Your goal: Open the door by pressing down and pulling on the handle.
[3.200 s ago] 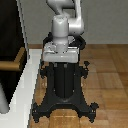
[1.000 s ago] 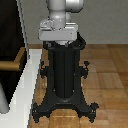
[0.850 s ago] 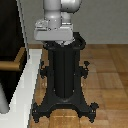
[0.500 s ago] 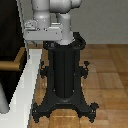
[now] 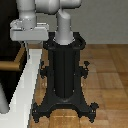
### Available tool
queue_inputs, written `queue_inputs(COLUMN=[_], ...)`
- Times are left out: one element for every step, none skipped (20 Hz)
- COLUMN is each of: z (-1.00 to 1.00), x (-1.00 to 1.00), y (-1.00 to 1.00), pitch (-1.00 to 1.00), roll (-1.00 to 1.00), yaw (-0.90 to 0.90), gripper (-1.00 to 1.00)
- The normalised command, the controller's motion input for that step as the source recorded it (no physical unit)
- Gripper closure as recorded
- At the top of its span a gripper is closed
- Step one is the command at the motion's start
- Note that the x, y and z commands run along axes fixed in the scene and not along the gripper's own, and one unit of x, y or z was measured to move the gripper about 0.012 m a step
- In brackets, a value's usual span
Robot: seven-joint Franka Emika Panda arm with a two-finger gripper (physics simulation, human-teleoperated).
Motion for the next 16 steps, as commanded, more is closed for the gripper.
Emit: queue_inputs(z=[0.0, 0.0, 0.0, 1.0, 1.0, 0.0, 0.0, 0.0, 0.0, 0.0, 0.0, 0.0, 0.0, 0.0, 0.0, 0.0], x=[0.0, 0.0, 0.0, 0.0, 0.0, 0.0, 0.0, 0.0, 0.0, 0.0, 0.0, 0.0, 0.0, 0.0, 0.0, 0.0], y=[-1.0, 0.0, -1.0, 0.0, 0.0, 0.0, 0.0, 0.0, -1.0, 0.0, -1.0, 0.0, -1.0, 0.0, 0.0, -1.0], pitch=[0.0, 0.0, 0.0, 0.0, 0.0, 0.0, 0.0, 0.0, 0.0, 0.0, 0.0, 0.0, 0.0, 0.0, 0.0, 0.0], roll=[0.0, 0.0, 0.0, 0.0, 0.0, 0.0, 0.0, 0.0, 0.0, 0.0, 0.0, 0.0, 0.0, 0.0, 0.0, 0.0], yaw=[0.0, 0.0, 0.0, 0.0, 0.0, 0.0, 0.0, 0.0, 0.0, 0.0, 0.0, 0.0, 0.0, 0.0, 0.0, 0.0], gripper=[-1.0, -1.0, -1.0, -1.0, -1.0, -1.0, -1.0, -1.0, -1.0, -1.0, -1.0, -1.0, -1.0, -1.0, -1.0, -1.0])
